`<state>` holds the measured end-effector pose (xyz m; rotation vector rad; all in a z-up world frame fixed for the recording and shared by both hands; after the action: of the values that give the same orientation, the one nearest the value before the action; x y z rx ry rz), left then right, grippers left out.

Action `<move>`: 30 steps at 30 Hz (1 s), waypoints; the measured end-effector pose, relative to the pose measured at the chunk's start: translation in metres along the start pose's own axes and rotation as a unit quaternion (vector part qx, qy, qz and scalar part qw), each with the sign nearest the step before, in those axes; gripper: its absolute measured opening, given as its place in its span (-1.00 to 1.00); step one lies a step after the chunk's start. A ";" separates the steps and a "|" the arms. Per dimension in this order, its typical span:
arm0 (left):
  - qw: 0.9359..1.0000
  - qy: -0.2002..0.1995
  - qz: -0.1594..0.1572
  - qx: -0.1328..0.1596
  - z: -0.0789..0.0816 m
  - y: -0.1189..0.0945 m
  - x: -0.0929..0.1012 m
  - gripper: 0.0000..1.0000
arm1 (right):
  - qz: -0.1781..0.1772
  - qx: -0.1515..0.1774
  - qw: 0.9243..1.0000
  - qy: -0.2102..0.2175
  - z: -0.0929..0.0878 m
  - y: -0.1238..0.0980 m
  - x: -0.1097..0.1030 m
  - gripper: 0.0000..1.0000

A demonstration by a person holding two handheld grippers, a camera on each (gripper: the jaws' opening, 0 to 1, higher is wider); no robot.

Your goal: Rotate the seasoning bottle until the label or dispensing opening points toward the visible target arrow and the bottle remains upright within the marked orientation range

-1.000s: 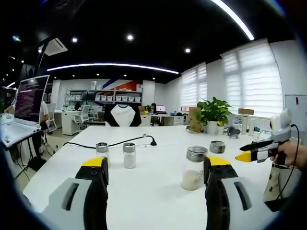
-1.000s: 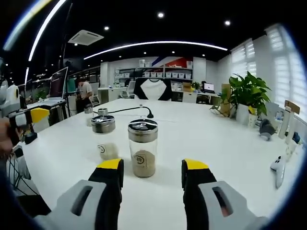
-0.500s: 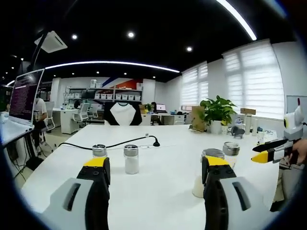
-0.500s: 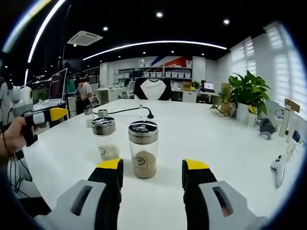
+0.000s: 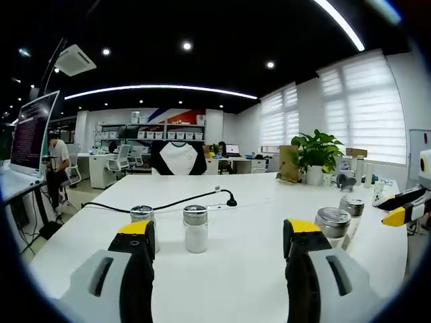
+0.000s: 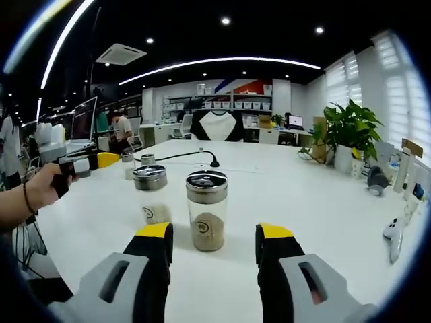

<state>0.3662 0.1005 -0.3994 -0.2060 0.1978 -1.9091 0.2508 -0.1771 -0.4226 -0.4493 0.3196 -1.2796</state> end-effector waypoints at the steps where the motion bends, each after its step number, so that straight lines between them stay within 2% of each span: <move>1: 1.000 0.001 0.001 0.001 0.000 0.004 -0.001 0.65 | 0.001 0.001 1.000 0.002 0.001 0.000 -0.001 -0.02; 6: 1.000 0.001 0.012 -0.006 -0.002 0.021 -0.012 0.63 | 0.005 0.003 1.000 0.001 0.001 0.000 -0.003 -0.02; 7: 1.000 -0.001 0.012 -0.016 -0.005 0.025 -0.013 0.63 | 0.005 0.003 1.000 0.001 0.001 0.000 -0.003 -0.02; 9: 1.000 -0.019 0.009 -0.014 -0.007 0.031 -0.015 0.62 | 0.006 0.002 1.000 0.001 0.001 0.000 -0.004 -0.02; 13: 0.999 -0.022 0.006 -0.027 -0.012 0.046 -0.019 0.62 | 0.006 0.000 1.000 0.007 -0.001 0.001 -0.001 -0.02; 15: 0.999 -0.039 0.007 -0.017 -0.010 0.050 -0.023 0.62 | 0.006 0.001 1.000 0.013 -0.001 0.000 0.000 -0.02; 18: 0.999 -0.021 0.000 -0.034 -0.015 0.061 -0.019 0.62 | 0.005 -0.001 1.000 0.012 -0.002 0.001 0.001 -0.02; 26: 0.999 -0.015 0.005 -0.044 -0.020 0.087 -0.024 0.55 | 0.008 -0.002 1.000 0.012 -0.002 0.002 0.000 -0.02; 30: 0.998 -0.042 0.011 -0.051 -0.024 0.101 -0.032 0.53 | 0.008 -0.001 1.000 0.013 -0.001 0.001 0.001 -0.02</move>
<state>0.4636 0.0974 -0.4483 -0.3510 0.2408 -1.8654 0.2512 -0.1777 -0.4239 -0.4308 0.3455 -1.2712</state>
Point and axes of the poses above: the point that each gripper's makers call its tool centre point, and the gripper's own axes: y roughly forward along the fingers, x roughly to its right, z roughly out of its top, the point moved 2 cm from there along -y, roughly backward along the fingers, and after that the axes turned 11 degrees about -x, right-handed, at the moved point
